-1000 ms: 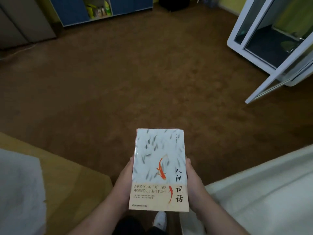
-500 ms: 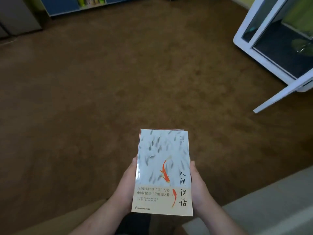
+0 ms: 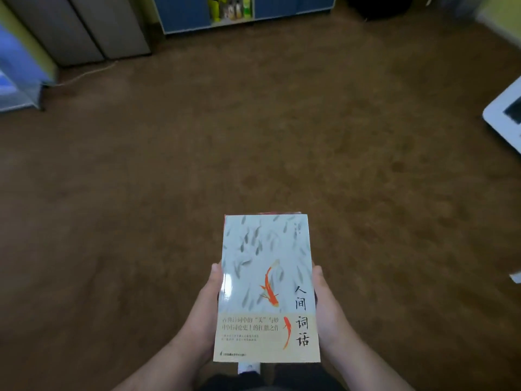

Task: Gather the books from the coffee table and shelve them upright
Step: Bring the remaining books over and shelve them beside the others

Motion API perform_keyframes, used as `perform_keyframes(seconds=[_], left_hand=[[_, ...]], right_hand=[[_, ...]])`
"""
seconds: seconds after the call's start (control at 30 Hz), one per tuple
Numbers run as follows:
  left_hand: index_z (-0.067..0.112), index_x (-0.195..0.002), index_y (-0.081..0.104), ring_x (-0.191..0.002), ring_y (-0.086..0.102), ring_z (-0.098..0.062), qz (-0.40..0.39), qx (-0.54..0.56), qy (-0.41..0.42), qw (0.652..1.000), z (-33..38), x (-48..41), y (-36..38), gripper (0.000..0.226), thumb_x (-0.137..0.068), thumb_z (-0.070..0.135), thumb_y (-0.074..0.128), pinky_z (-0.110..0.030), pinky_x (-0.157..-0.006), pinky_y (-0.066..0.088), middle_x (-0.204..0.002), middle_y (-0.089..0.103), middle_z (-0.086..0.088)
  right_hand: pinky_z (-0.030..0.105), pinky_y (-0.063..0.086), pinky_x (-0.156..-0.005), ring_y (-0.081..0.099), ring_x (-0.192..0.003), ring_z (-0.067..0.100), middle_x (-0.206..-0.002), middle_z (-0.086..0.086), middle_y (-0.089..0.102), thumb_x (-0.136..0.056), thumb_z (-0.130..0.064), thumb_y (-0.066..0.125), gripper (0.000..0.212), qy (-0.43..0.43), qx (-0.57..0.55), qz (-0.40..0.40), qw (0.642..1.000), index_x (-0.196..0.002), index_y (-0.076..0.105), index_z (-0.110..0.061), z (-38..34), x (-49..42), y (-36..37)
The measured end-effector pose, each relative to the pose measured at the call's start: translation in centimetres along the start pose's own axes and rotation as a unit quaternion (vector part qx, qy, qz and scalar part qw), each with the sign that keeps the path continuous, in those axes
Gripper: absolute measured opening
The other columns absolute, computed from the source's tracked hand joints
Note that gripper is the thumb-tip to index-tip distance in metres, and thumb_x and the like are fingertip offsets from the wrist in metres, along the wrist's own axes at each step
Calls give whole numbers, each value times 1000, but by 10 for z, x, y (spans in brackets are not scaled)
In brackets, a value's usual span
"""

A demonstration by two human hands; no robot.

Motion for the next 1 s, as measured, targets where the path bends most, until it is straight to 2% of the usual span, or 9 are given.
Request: perform_keyframes(seconds=[0.1, 0.23, 0.33, 0.43, 0.53, 0.6, 0.77, 0.9, 1.0], left_hand=[[19, -123, 71, -108, 70, -42, 30, 22, 35, 999, 33, -10, -2, 70, -92, 67, 30, -51, -94, 52, -121, 71, -21], [17, -125, 69, -104, 71, -42, 74, 77, 92, 990, 68, -21, -4, 70, -87, 66, 38, -47, -82, 59, -120, 72, -22], [13, -124, 69, -93, 75, -38, 95, 149, 120, 977, 84, -28, -8, 69, -97, 62, 28, -39, -64, 61, -114, 74, -22], [11, -118, 72, -88, 76, -36, 122, 206, 143, 960, 93, -32, -17, 72, -98, 62, 25, -37, -62, 61, -111, 75, -22], [9, -115, 73, -86, 76, -36, 141, 270, 183, 935, 103, -25, -38, 68, -97, 61, 34, -40, -67, 59, -109, 75, -22], [4, -121, 67, -86, 74, -36, 165, 298, 215, 915, 106, -20, -57, 64, -89, 58, 54, -42, -70, 59, -111, 73, -23], [15, -133, 60, -101, 70, -44, 208, 384, 272, 857, 106, -14, -122, 63, -75, 39, 68, -54, -80, 59, -124, 68, -27], [17, -122, 64, -88, 75, -37, 246, 429, 330, 804, 118, -1, -183, 49, -77, 36, 67, -43, -63, 61, -112, 73, -23], [20, -122, 66, -98, 73, -40, 289, 445, 349, 773, 127, 11, -234, 45, -81, 39, 61, -51, -74, 61, -118, 72, -21]], right_hand=[[58, 42, -112, 58, -130, 42, -140, 18, 62, -75, -73, 63, 94, -3, 32, -47, 998, -152, 43, -23, -35, -31, 26], [54, 51, -103, 57, -129, 43, -139, 20, 61, -87, -69, 45, 81, 19, 85, -132, 987, -151, 43, -18, -76, -72, 60], [61, 40, -112, 54, -132, 43, -143, 20, 58, -79, -75, 59, 92, 37, 144, -172, 974, -152, 41, -21, -101, -98, 89], [57, 45, -108, 57, -130, 42, -141, 19, 60, -76, -76, 61, 93, 76, 192, -210, 956, -150, 43, -24, -109, -125, 119], [65, 39, -111, 56, -130, 46, -143, 20, 59, -81, -69, 65, 84, 115, 223, -264, 931, -151, 41, -29, -101, -145, 153], [72, 36, -109, 59, -124, 49, -138, 20, 62, -83, -55, 72, 75, 125, 268, -297, 908, -148, 43, -31, -92, -155, 181], [65, 42, -108, 62, -124, 42, -137, 16, 64, -89, -32, 54, 61, 133, 351, -336, 864, -149, 42, -28, -62, -181, 264], [64, 45, -105, 65, -121, 39, -134, 13, 67, -90, -31, 51, 56, 146, 422, -371, 814, -146, 46, -32, -26, -201, 341], [64, 46, -104, 63, -122, 42, -134, 17, 65, -93, -32, 52, 52, 167, 456, -403, 776, -145, 47, -30, 6, -214, 403]])
Point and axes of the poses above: each hand's wrist, its own x-axis away from the middle knuckle, its own y-axis out of the palm, z = x × y, the point moved 4 cm from there along -x, towards the middle knuckle
